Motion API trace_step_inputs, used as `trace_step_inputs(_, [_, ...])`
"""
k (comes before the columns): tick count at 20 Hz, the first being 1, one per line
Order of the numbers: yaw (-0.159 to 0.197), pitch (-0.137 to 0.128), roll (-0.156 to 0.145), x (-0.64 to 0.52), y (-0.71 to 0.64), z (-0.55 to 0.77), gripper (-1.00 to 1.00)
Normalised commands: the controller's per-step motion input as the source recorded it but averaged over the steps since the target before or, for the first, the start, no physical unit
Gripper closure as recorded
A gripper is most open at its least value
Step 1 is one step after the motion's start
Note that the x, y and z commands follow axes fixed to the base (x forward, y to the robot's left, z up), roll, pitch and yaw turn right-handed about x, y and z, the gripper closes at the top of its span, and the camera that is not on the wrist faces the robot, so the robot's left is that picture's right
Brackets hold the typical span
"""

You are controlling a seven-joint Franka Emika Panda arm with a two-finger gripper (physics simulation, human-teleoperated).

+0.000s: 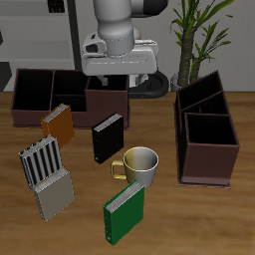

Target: Place the orange book into the left desk caddy's right compartment

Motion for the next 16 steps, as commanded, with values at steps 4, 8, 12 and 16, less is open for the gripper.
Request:
trace_step_inputs(4, [-0.025, -0.030, -0.009, 0.00, -0.56, 0.01, -1.00])
trace_step_inputs(8, [0.004, -0.068, 0.082, -0.16, -0.60, 0.03, -1.00])
trace_step_inputs(12, [0.007, -0.041, -0.011, -0.02, -0.67, -0.09, -1.00])
trace_step_inputs(16, [-0.005, 0.004, -0.067, 0.03, -0.82, -0.19, -1.00])
